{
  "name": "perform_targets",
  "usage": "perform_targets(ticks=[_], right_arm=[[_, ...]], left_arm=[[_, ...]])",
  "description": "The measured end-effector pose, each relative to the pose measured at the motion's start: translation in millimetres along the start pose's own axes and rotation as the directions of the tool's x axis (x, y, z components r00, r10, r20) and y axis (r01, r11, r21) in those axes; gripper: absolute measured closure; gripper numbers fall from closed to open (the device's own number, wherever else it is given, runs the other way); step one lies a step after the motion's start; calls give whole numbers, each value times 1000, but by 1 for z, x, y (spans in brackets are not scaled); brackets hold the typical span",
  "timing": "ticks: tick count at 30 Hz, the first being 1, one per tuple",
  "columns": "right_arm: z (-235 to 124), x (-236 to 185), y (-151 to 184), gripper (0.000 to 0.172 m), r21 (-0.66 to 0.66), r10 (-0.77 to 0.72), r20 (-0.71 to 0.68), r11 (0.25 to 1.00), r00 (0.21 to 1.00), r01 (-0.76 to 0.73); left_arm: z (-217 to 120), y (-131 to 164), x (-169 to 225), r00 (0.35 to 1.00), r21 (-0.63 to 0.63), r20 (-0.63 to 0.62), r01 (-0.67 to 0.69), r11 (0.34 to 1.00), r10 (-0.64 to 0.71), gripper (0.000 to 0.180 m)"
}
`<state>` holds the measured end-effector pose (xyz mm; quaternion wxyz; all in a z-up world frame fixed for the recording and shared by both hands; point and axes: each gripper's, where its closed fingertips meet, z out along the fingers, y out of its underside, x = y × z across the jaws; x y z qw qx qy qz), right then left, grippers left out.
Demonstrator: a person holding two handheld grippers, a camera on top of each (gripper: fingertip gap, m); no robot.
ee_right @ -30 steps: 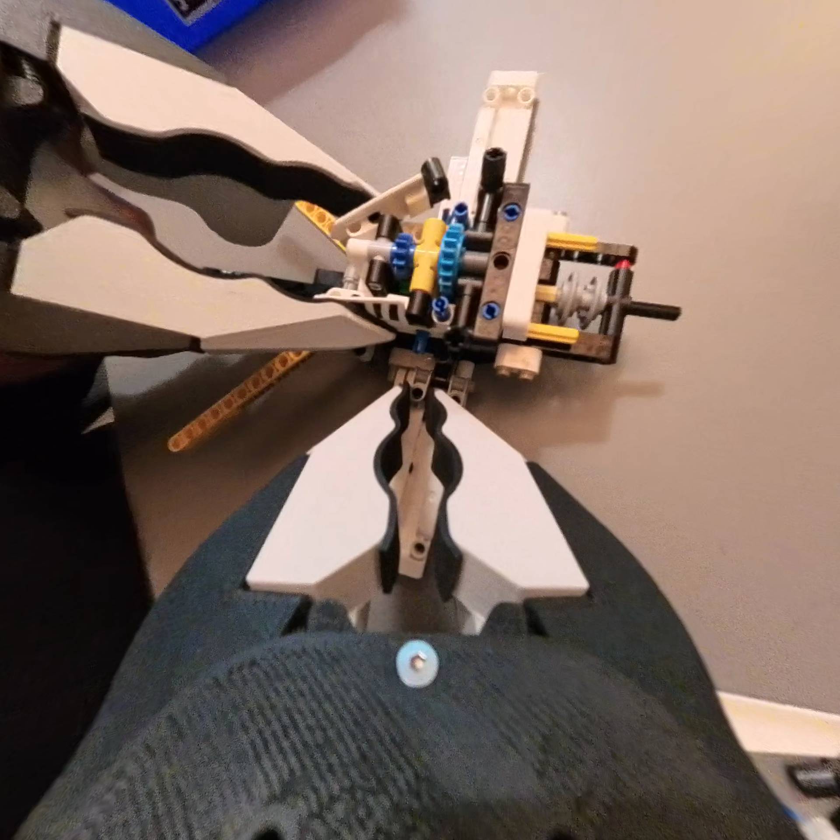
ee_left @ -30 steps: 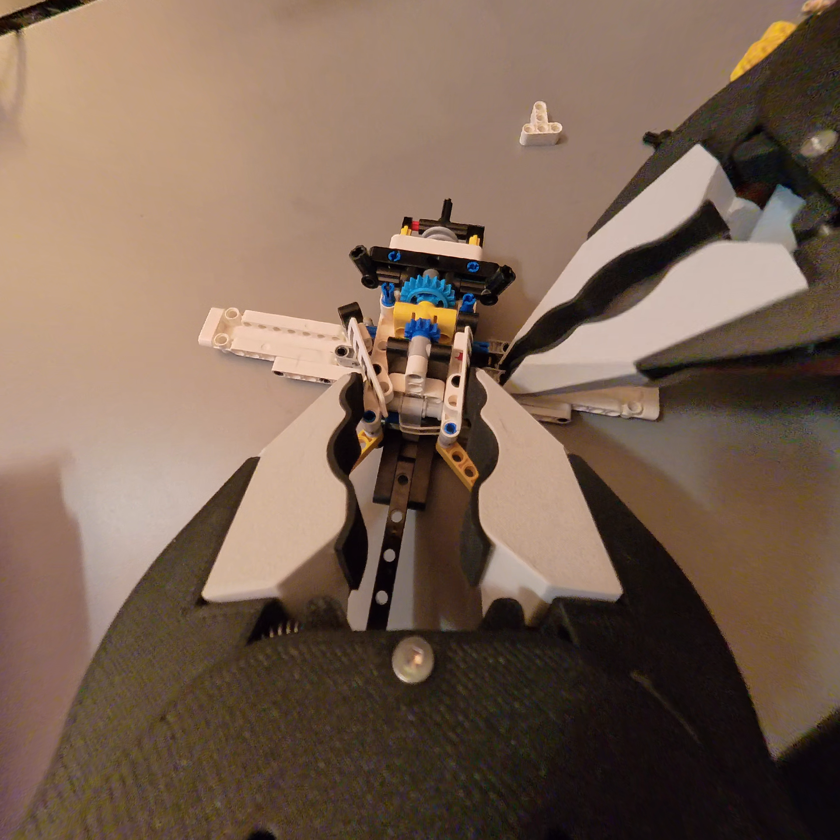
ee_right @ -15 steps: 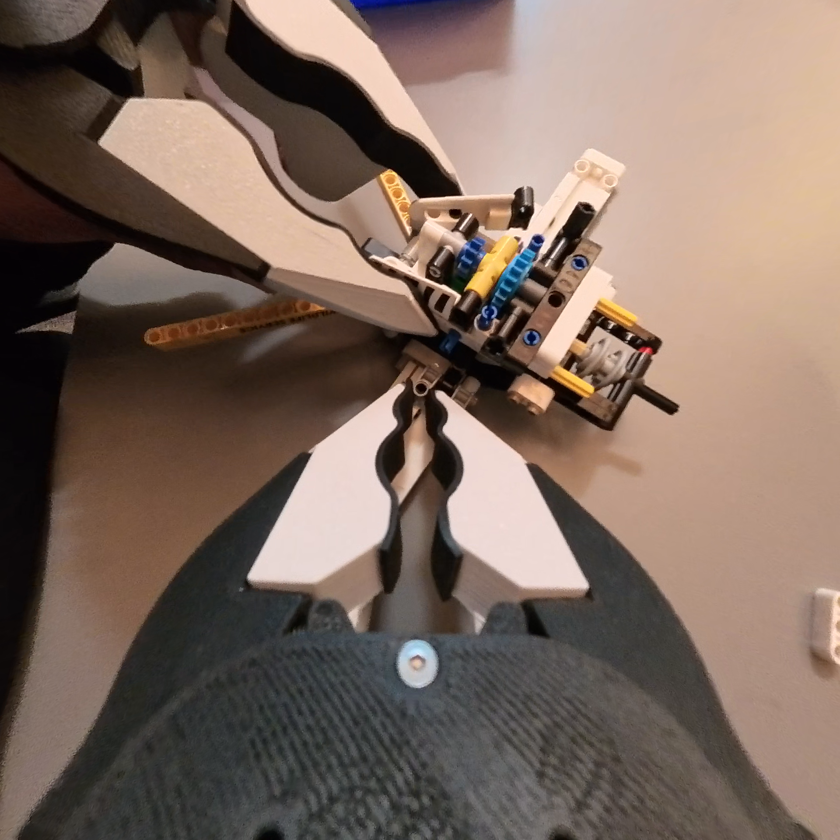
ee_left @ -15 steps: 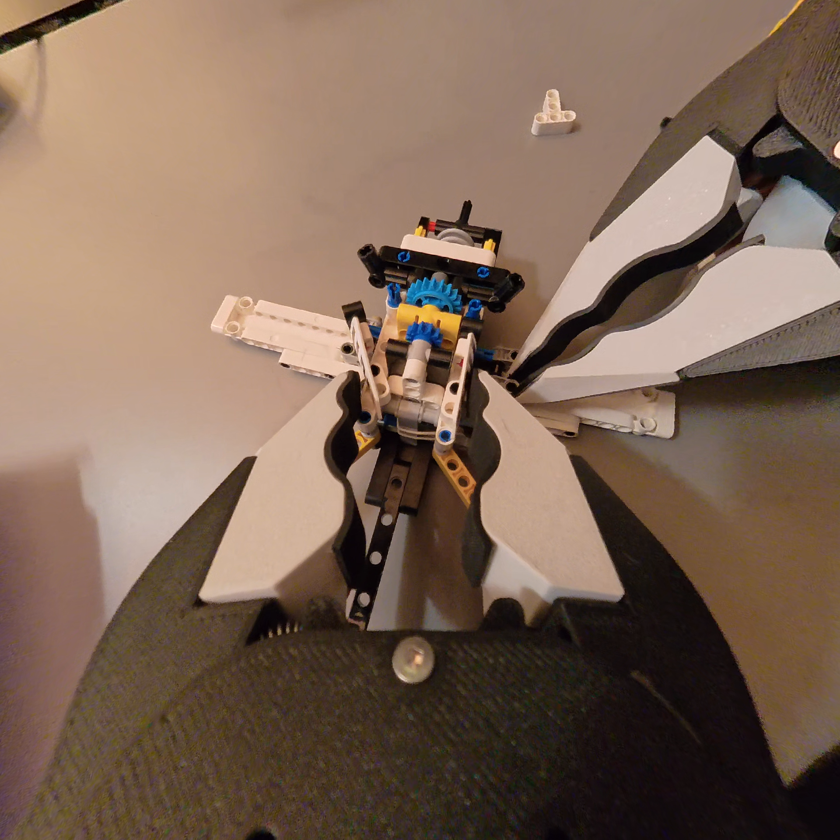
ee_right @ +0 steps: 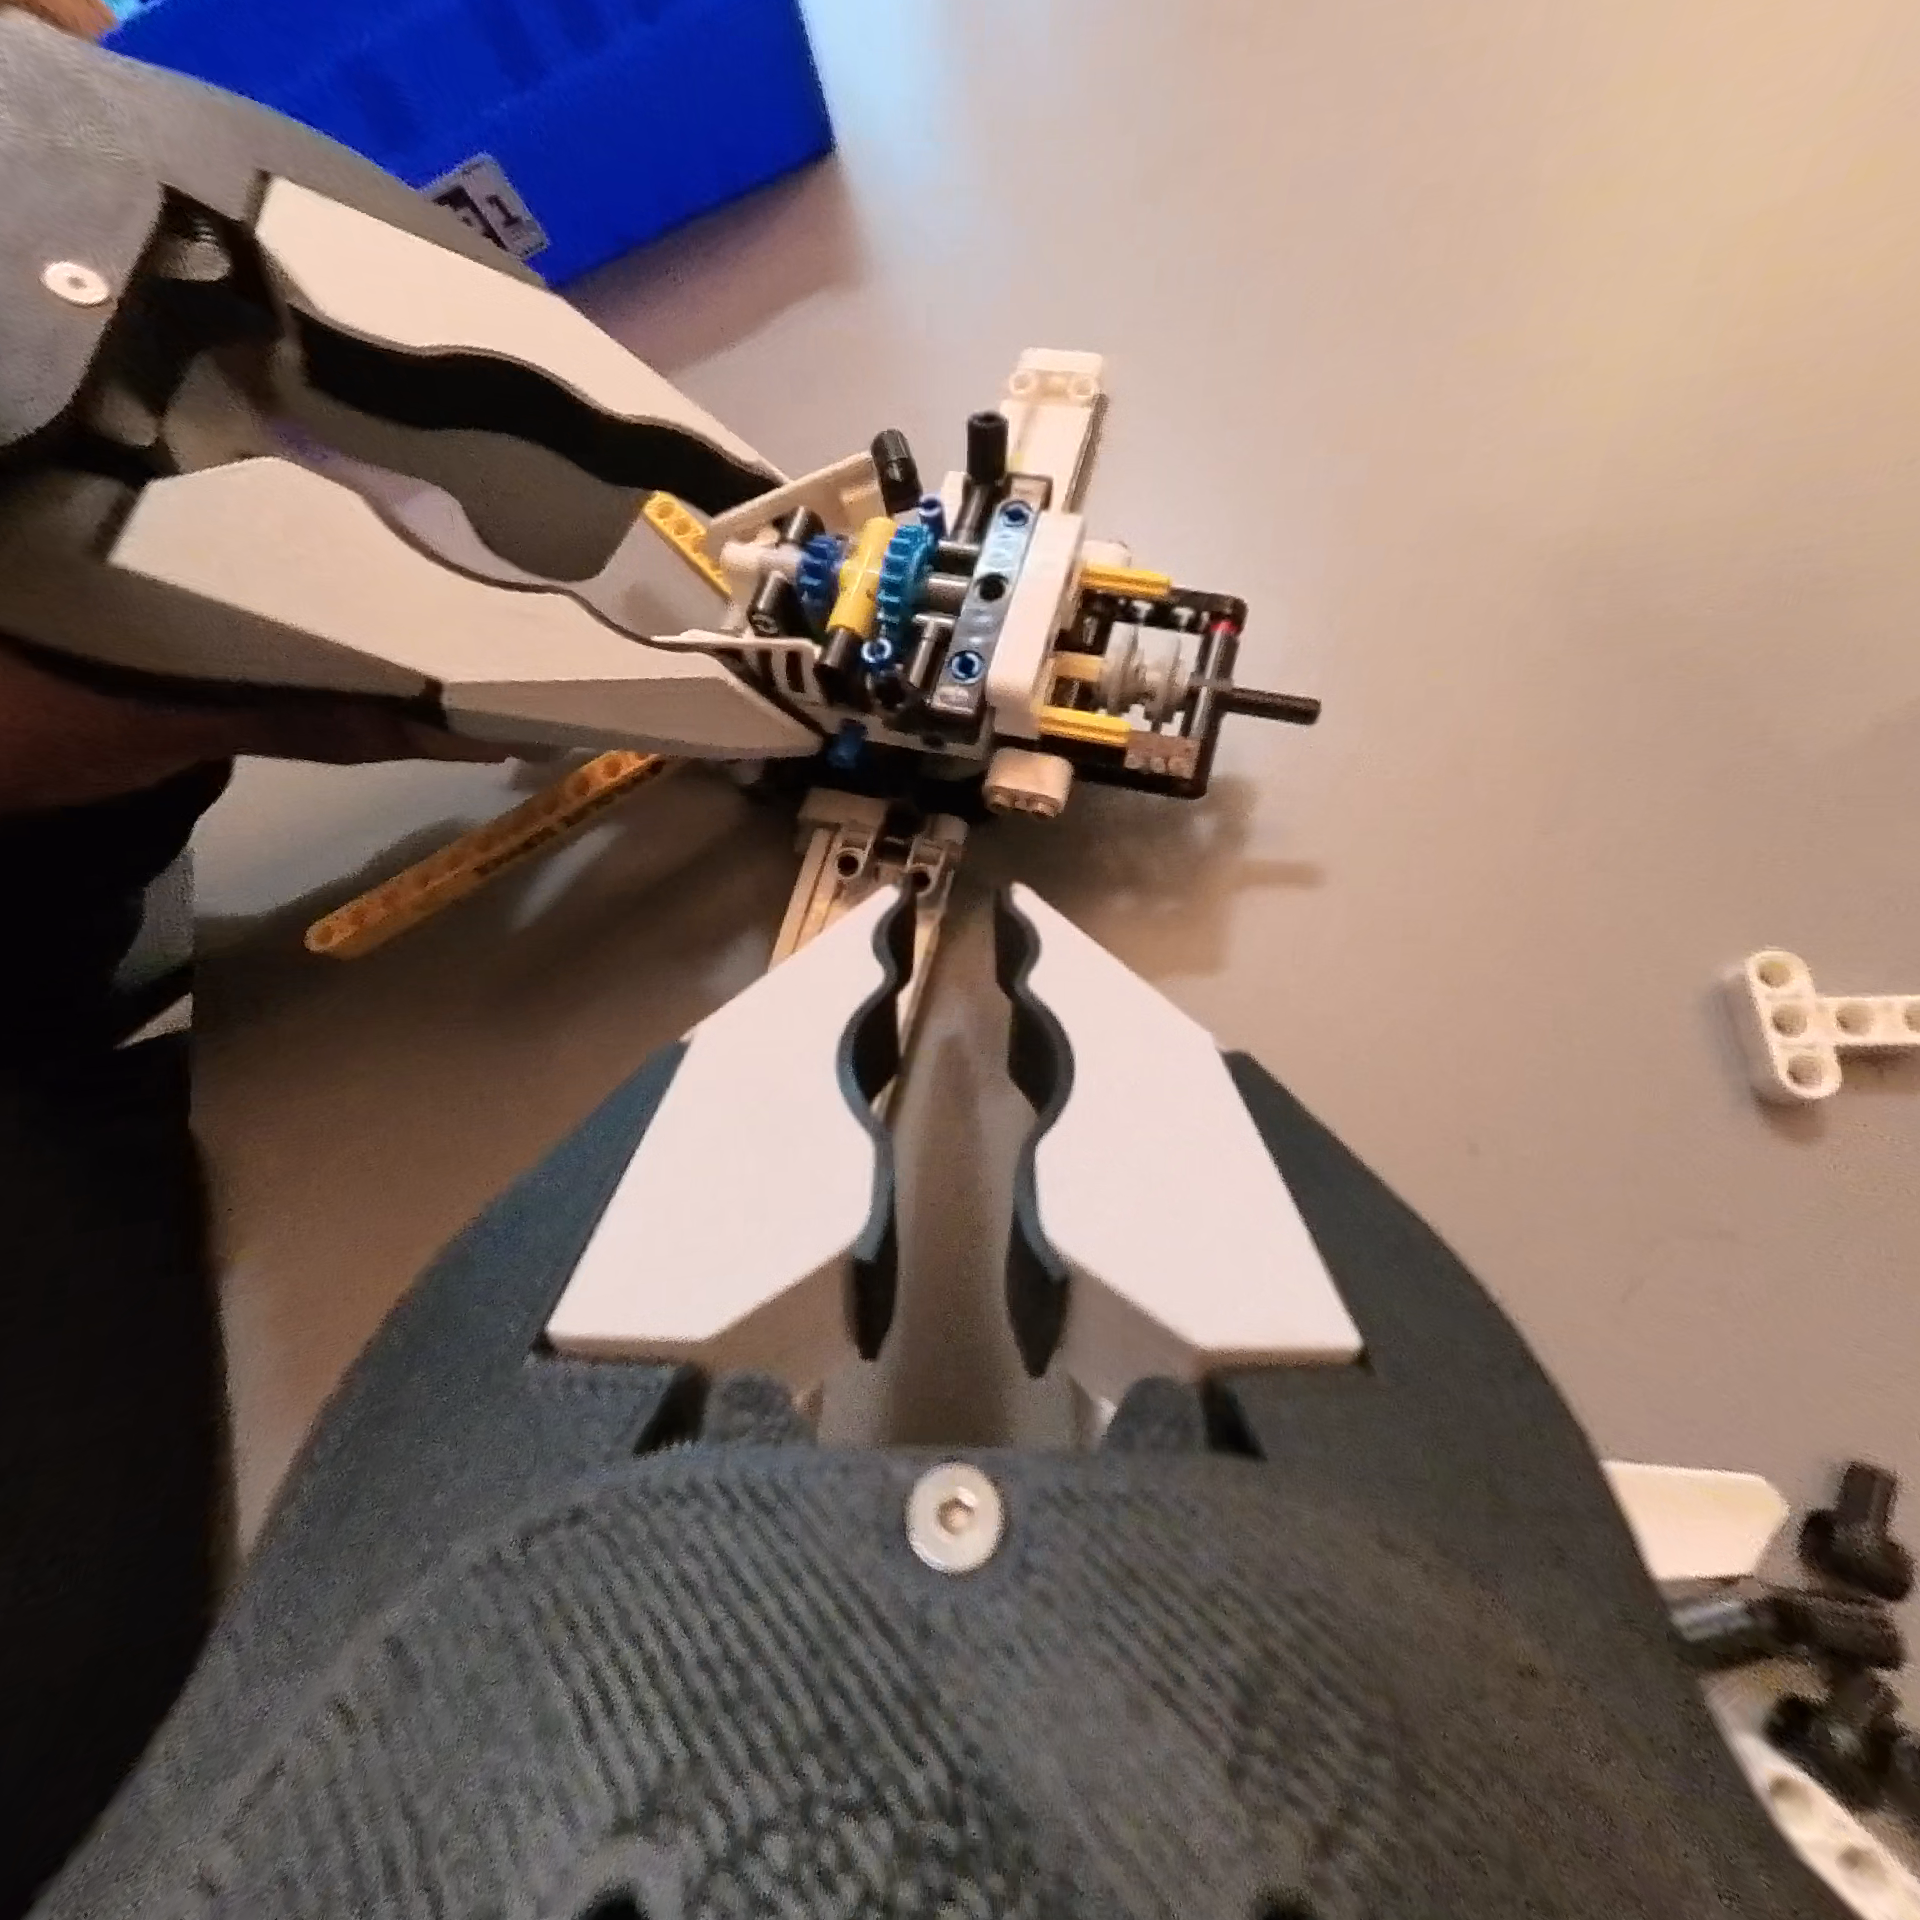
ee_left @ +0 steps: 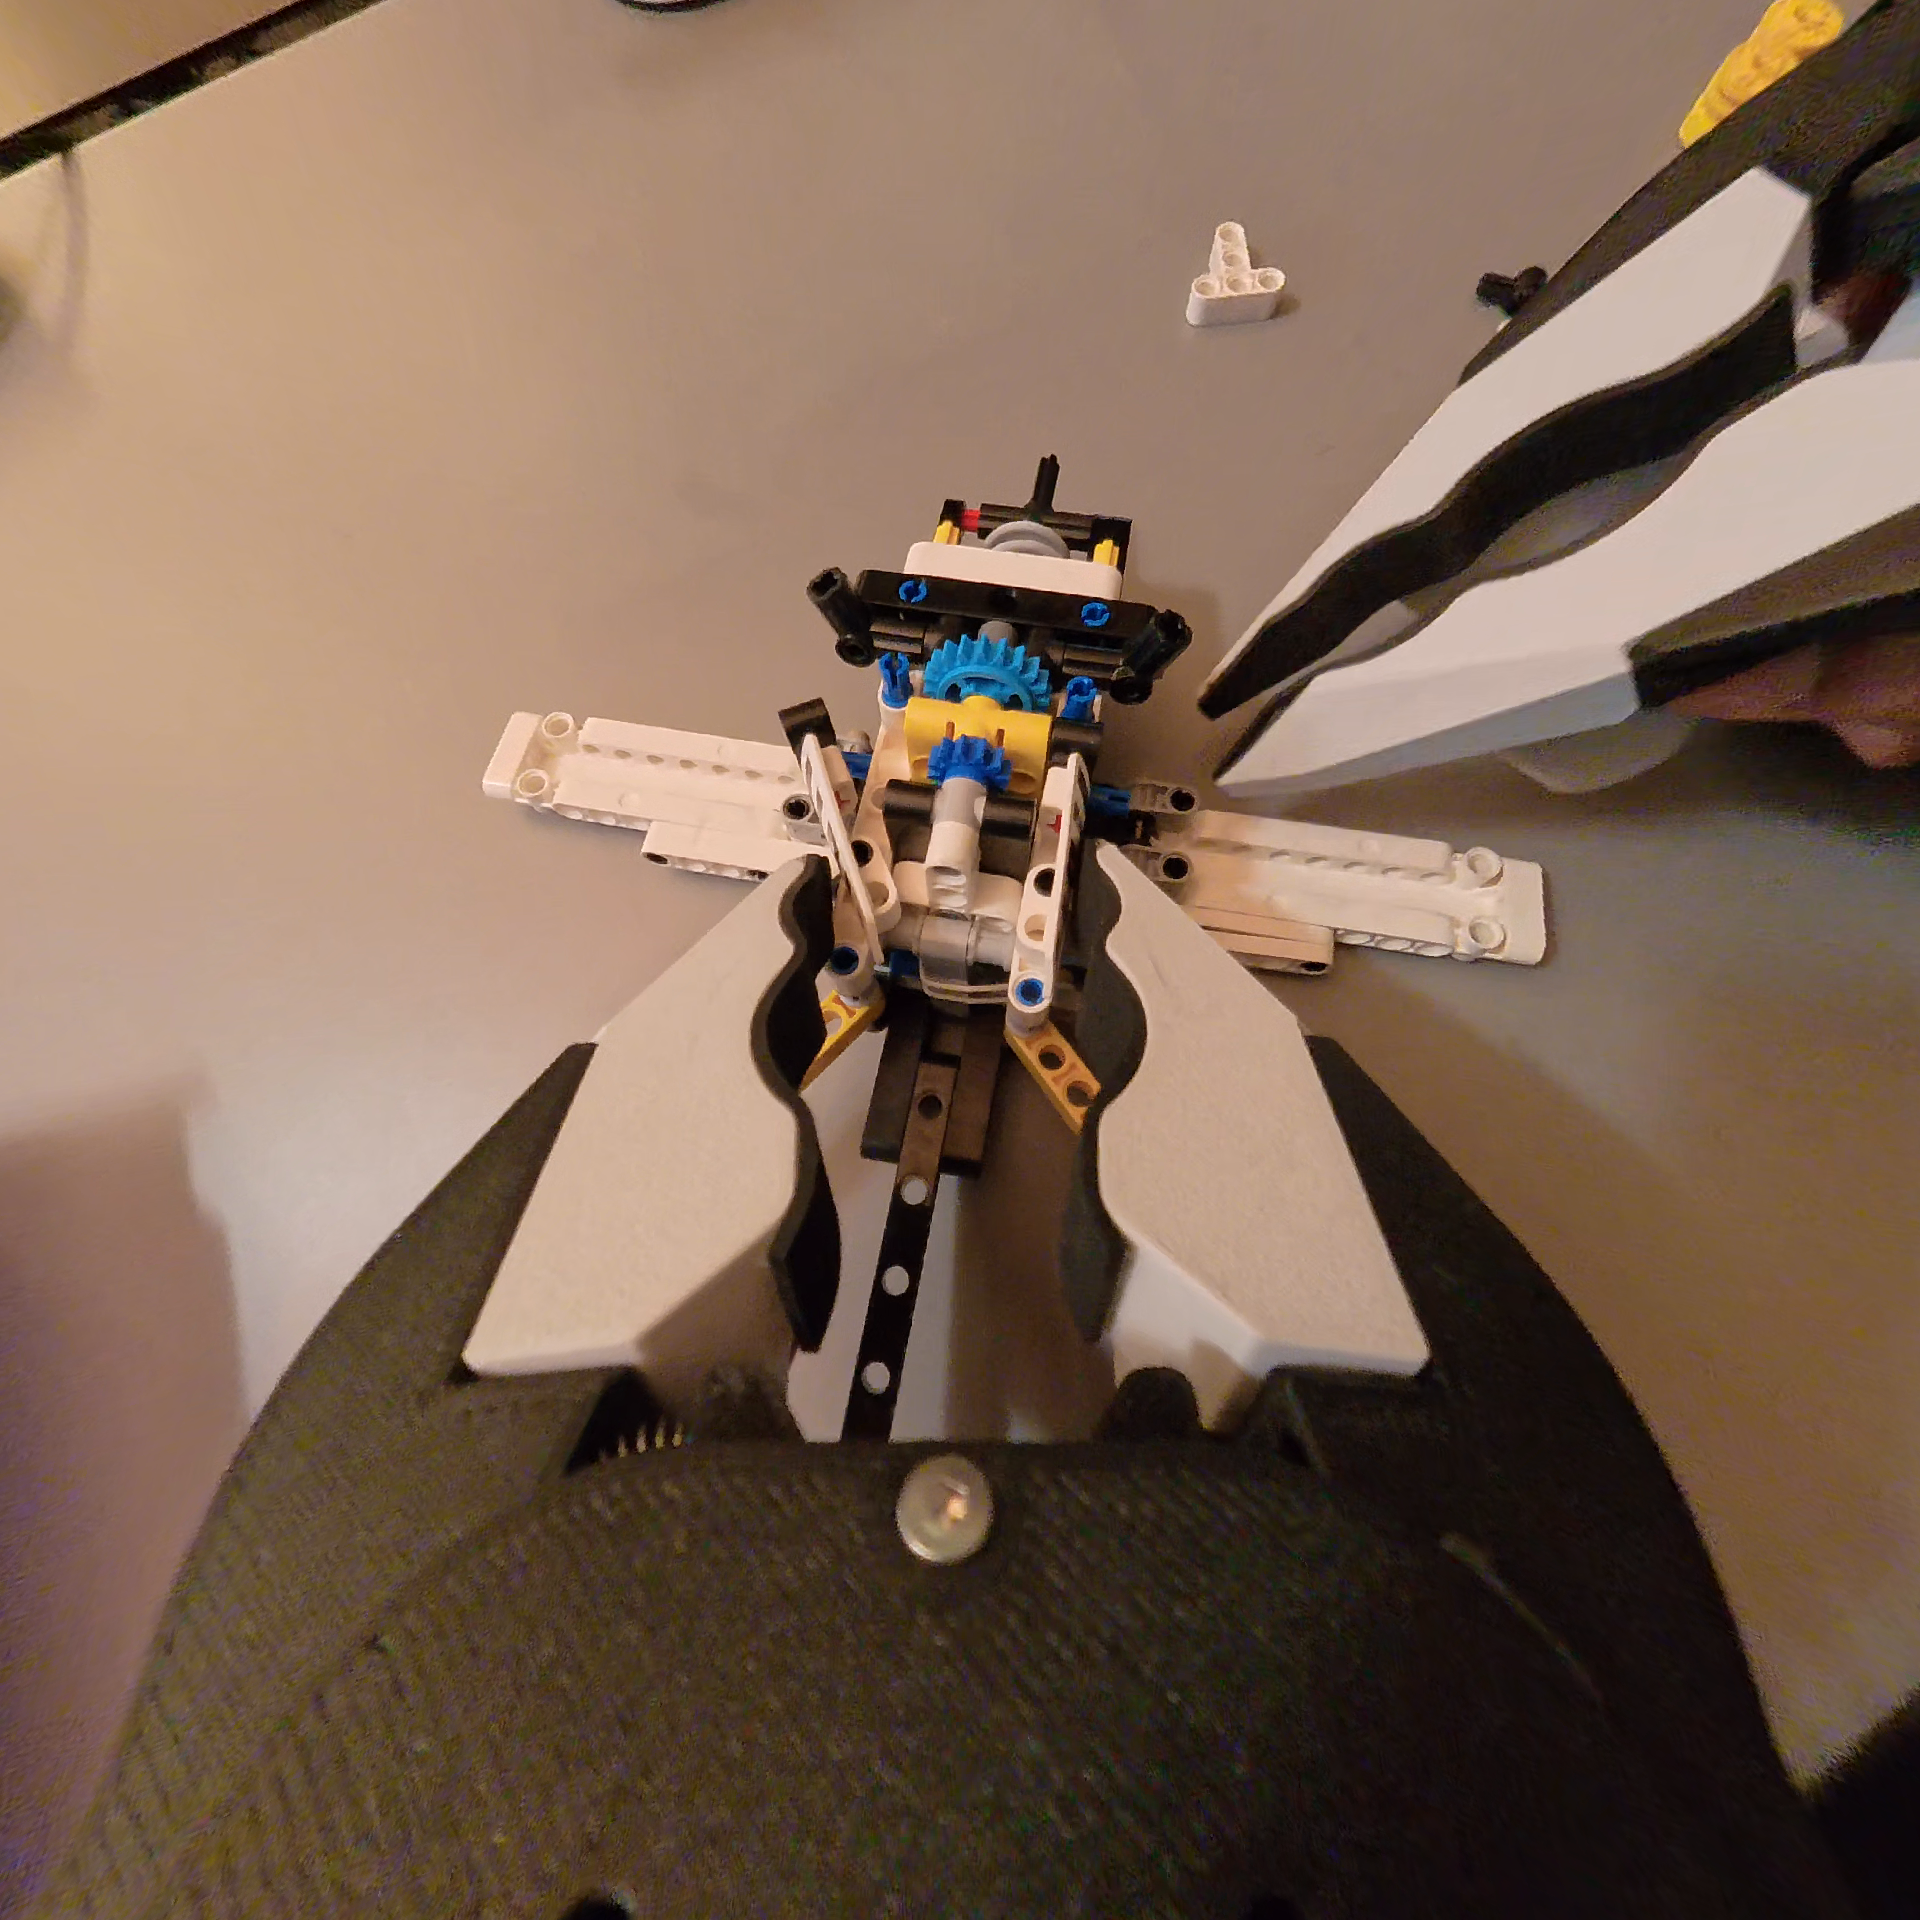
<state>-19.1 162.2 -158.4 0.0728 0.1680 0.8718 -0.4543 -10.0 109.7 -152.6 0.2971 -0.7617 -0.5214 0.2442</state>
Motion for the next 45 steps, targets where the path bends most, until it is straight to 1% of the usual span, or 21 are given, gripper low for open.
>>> perform_targets(ticks=[5,9,12,14,18,22,25,30,38,44,45], right_arm=[[15,-3,7,156,-62,-46,-51,997,998,43],[19,-2,6,162,-90,-116,-107,990,987,107],[18,3,2,166,-66,-129,-171,991,977,119],[15,4,-2,167,-28,-100,-185,995,978,97],[17,8,-2,166,-26,-80,-197,997,977,76],[19,13,-2,166,4,-2,-187,1000,982,3],[19,16,-4,166,12,-4,-237,1000,971,8],[18,20,-7,166,40,37,-269,999,962,-27],[15,27,-9,167,86,129,-266,990,955,-110],[15,29,-10,167,78,94,-300,994,949,-74],[15,28,-11,166,73,64,-299,996,952,-44]], left_arm=[[0,0,0,1000,8,1,-8,1000,8,131],[0,0,-1,999,8,15,-31,999,31,131],[-1,0,-1,999,28,23,-37,999,37,133],[-2,0,-1,1000,43,10,-17,999,17,133],[-1,0,0,999,34,26,-34,999,33,133],[0,-1,1,1000,30,16,-12,999,11,133],[1,-2,0,999,29,31,-15,999,14,133],[2,-4,0,999,38,33,-4,999,3,133],[4,-7,3,999,57,32,-5,998,3,133],[3,-6,3,1000,51,22,-8,999,6,132],[2,-5,3,1000,55,13,0,999,-1,132]])
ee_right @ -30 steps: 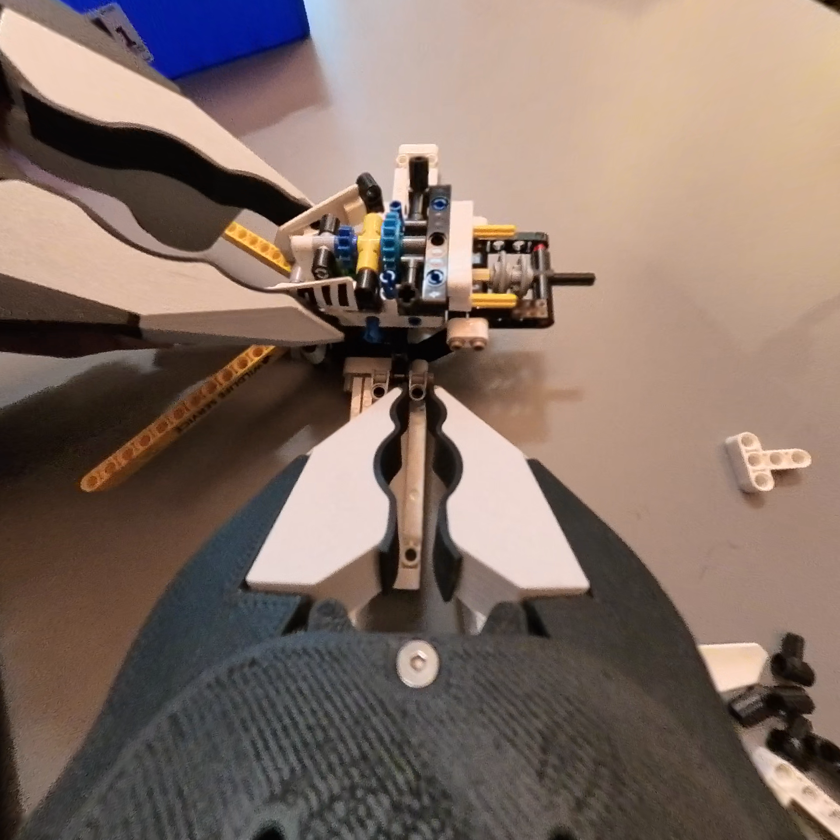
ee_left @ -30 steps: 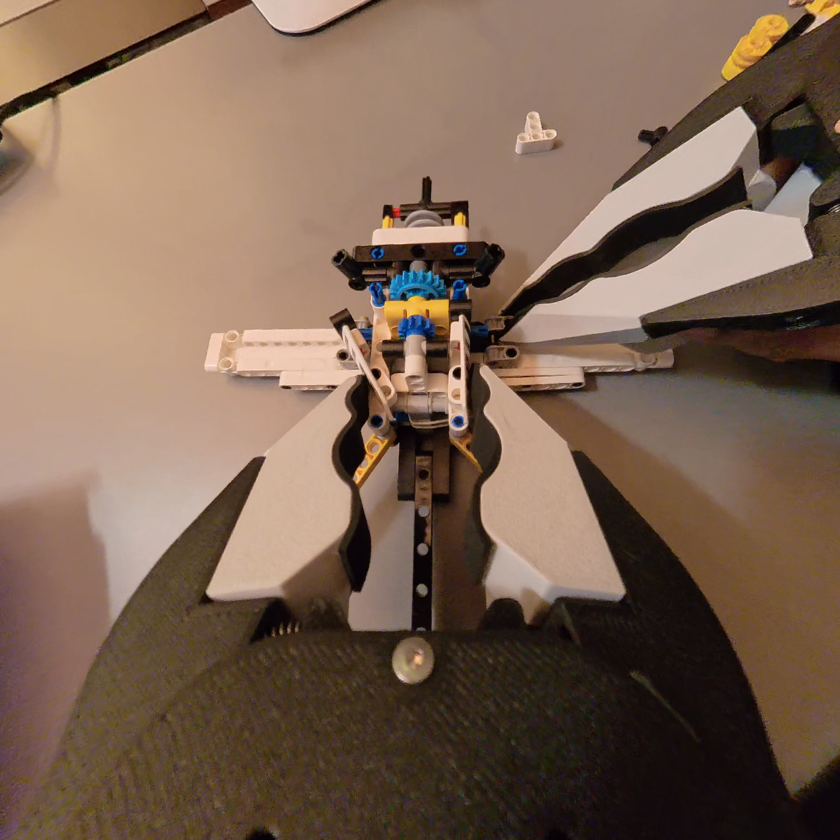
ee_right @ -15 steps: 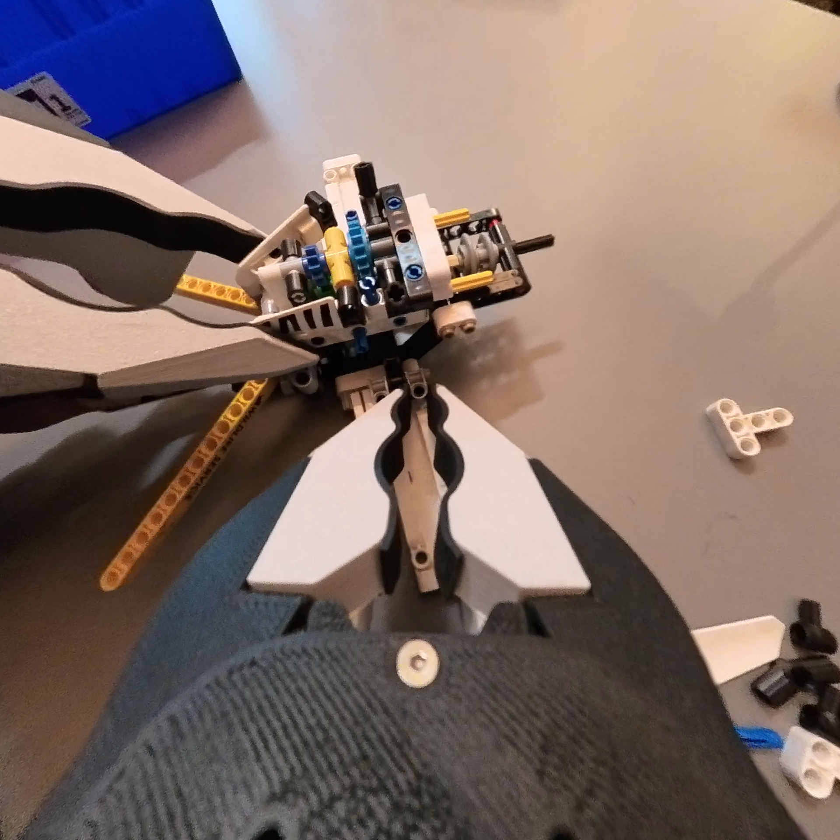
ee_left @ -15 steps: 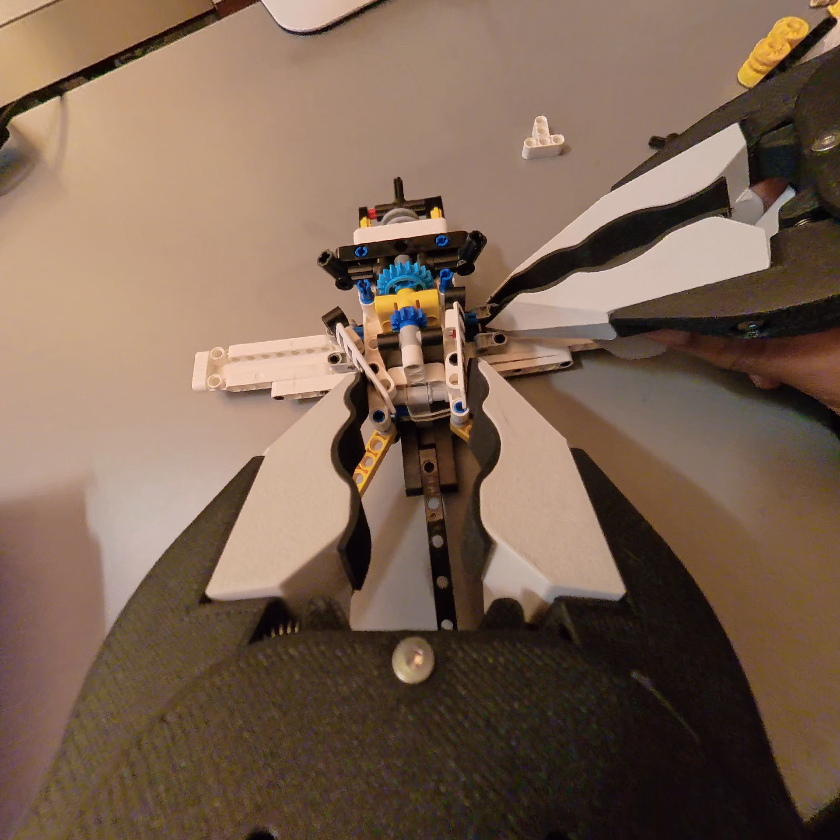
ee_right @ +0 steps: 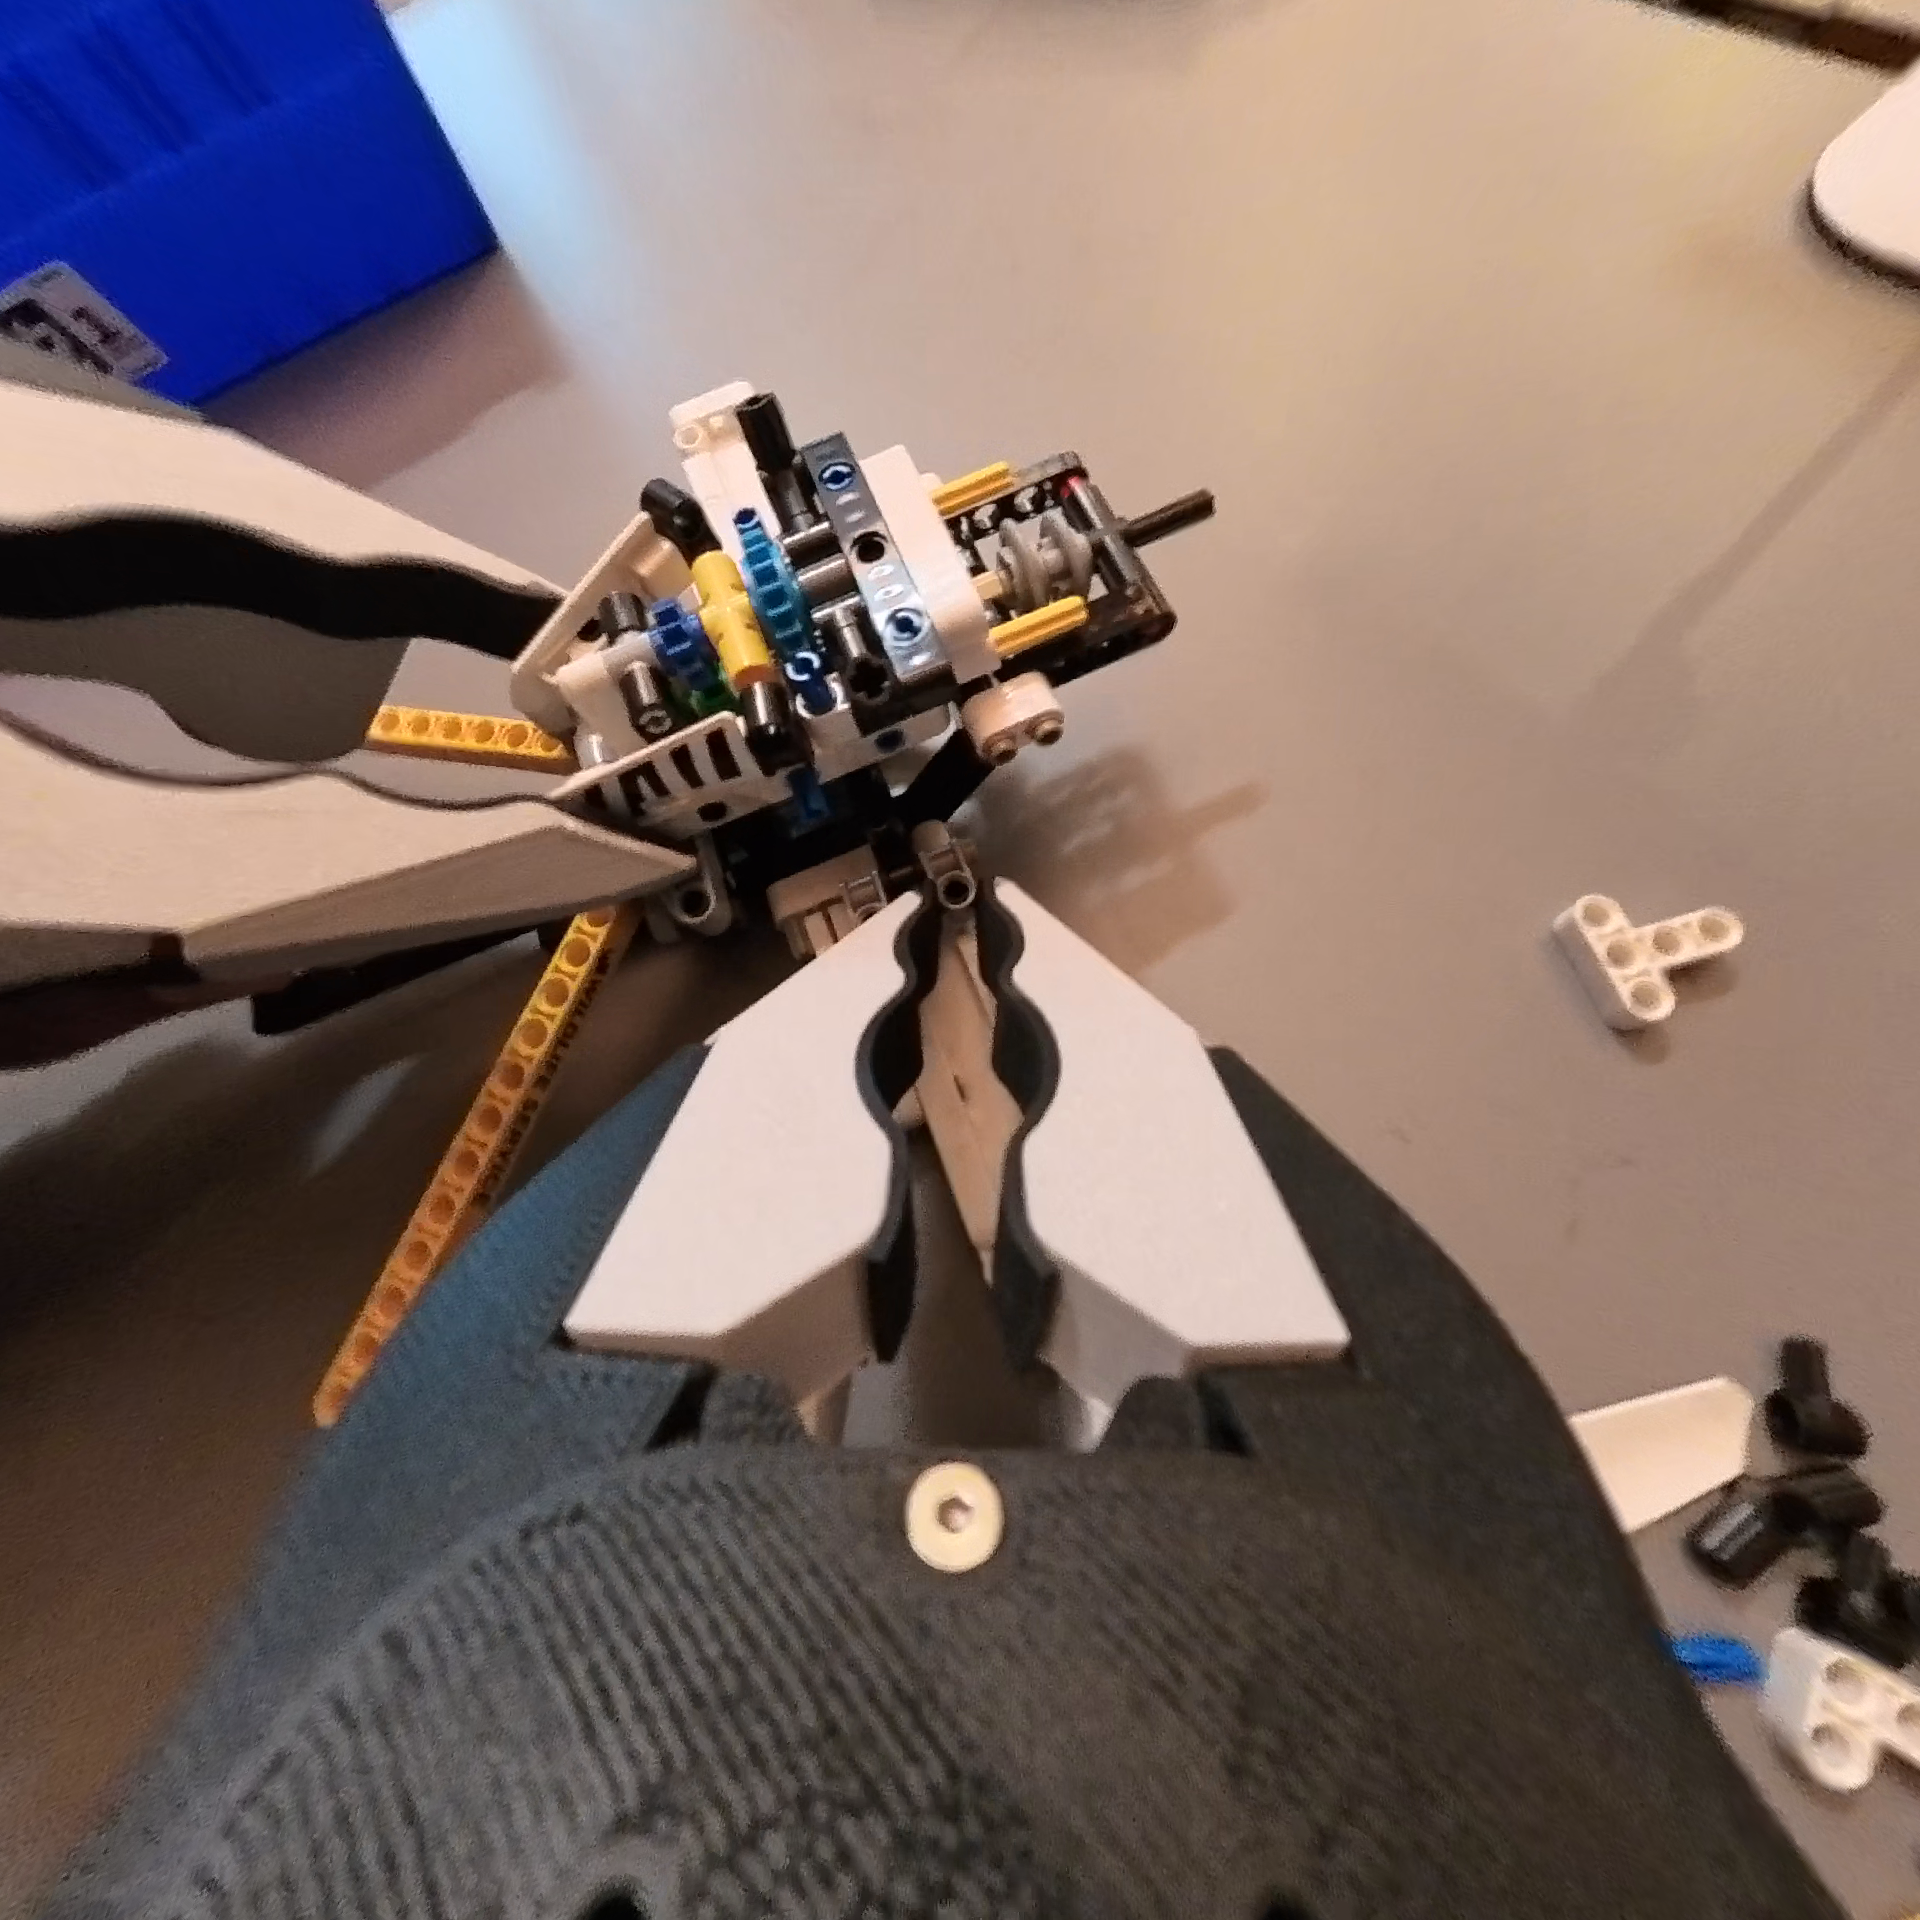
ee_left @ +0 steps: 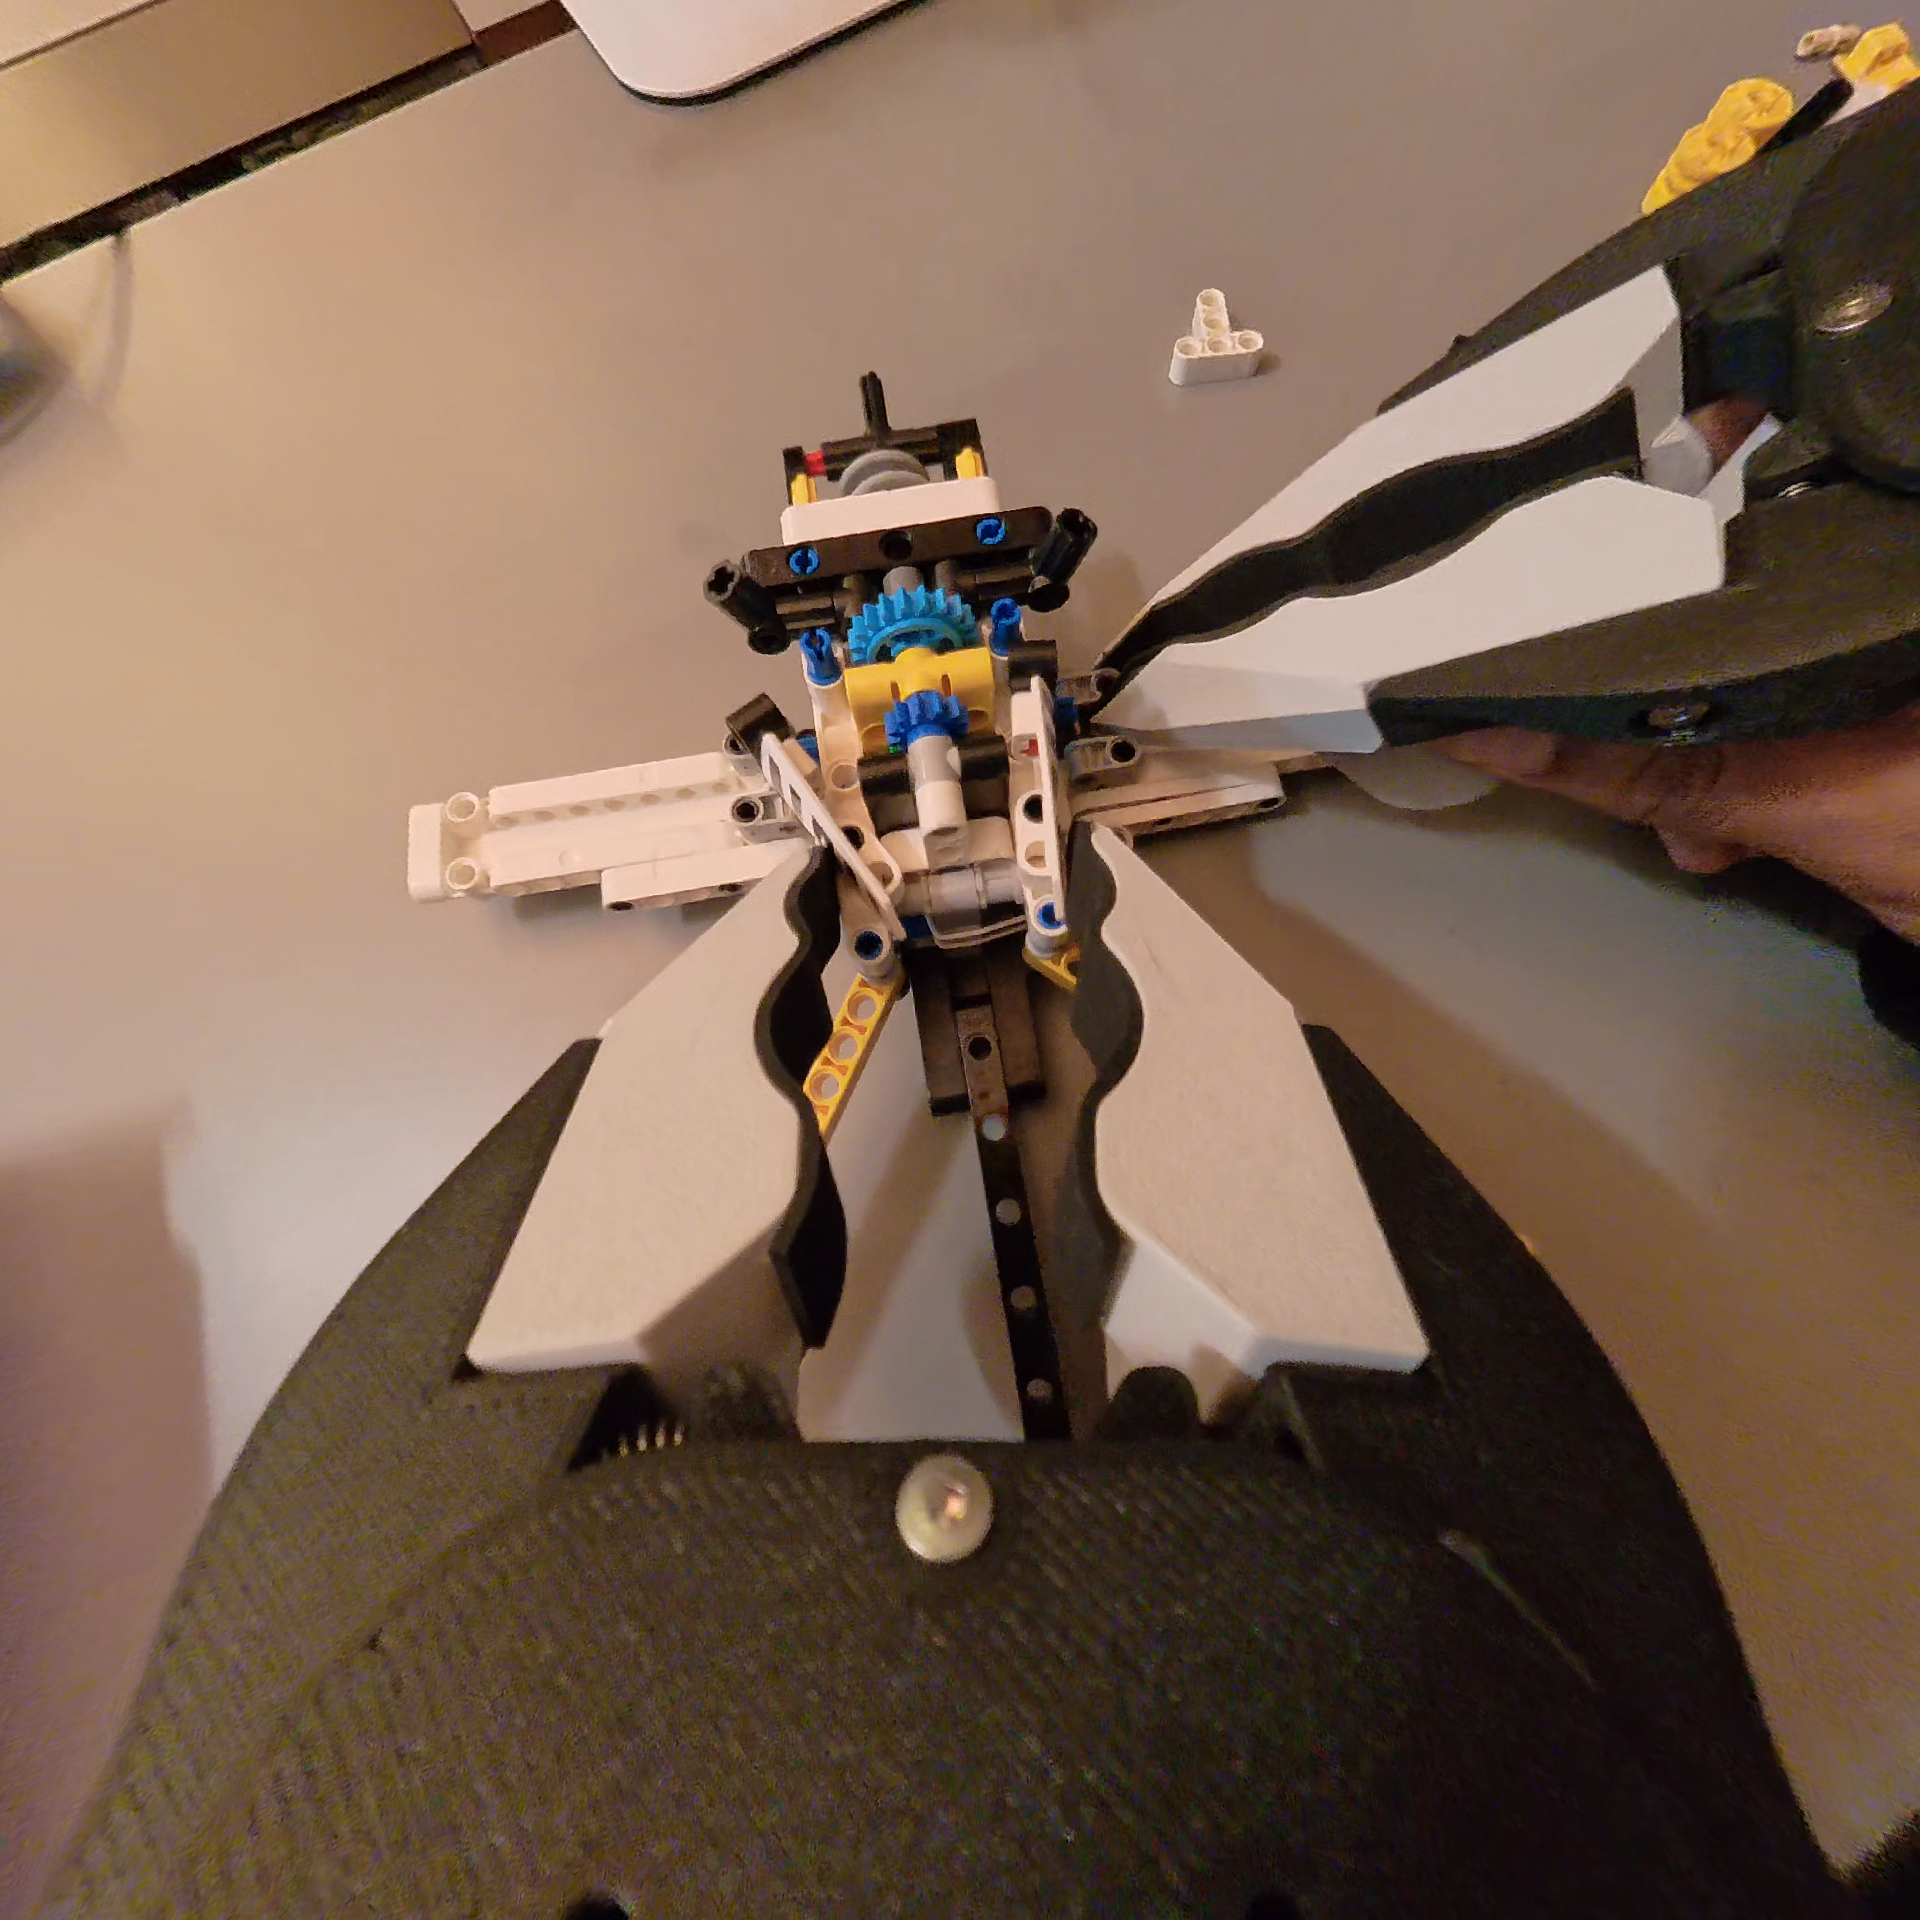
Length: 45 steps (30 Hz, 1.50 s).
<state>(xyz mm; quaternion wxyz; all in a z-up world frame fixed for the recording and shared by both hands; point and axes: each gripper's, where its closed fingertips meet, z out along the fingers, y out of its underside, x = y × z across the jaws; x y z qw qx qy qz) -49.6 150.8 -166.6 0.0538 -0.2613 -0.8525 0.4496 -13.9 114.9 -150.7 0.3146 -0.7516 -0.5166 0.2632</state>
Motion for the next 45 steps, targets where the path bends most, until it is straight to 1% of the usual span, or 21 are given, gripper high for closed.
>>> perform_targets(ticks=[1,4,5,7,11,13,15,18,21,24,26,28,32,36,39,42,45], right_arm=[[-1,-1,0,166,0,-25,5,1000,1000,25],[-1,-6,7,166,-54,-10,61,998,998,14],[-2,-4,8,163,-57,-14,55,998,998,17],[-7,-3,5,152,-35,-29,41,999,999,31],[-11,-12,4,148,-18,-79,68,997,995,81],[-11,-16,4,148,-8,-108,72,994,992,109],[-12,-16,4,148,-2,-140,57,990,988,141],[-15,-15,5,148,-9,-179,36,984,983,180],[-18,-20,4,149,11,-192,48,981,980,191],[-20,-23,7,149,12,-190,58,982,980,190],[-21,-25,8,149,18,-184,66,983,981,184],[-23,-28,7,150,34,-178,80,984,981,175],[-26,-42,3,150,69,-175,121,983,977,168],[-24,-54,5,150,57,-192,149,981,970,185],[-24,-61,7,150,57,-197,167,980,966,190],[-27,-69,7,149,70,-185,197,982,963,174],[-29,-75,9,148,71,-151,230,988,961,138]], left_arm=[[0,0,0,1000,5,-13,7,1000,-7,132],[0,0,1,999,3,-47,23,1000,-22,132],[0,0,1,998,4,-50,25,1000,-25,132],[1,0,2,998,7,-56,28,1000,-28,132],[1,-1,2,997,19,-77,34,999,-33,133],[0,-1,-1,997,25,-77,33,999,-31,126],[-2,0,-1,995,20,-89,44,999,-42,124],[-8,3,-1,986,8,-138,92,996,-90,119],[-18,3,-1,959,16,-228,178,984,-170,119],[-26,3,-3,914,22,-312,278,960,-258,120],[-27,7,-5,890,2,-342,323,947,-303,121],[-27,11,-6,878,-19,-352,341,940,-325,127],[-25,17,-4,892,-42,-334,309,950,-305,134],[-22,21,-2,915,-65,-299,264,962,-271,134],[-23,22,-1,920,-79,-291,249,965,-261,134],[-24,25,1,925,-93,-287,233,968,-250,137],[-28,30,5,926,-132,-297,201,971,-232,144]])
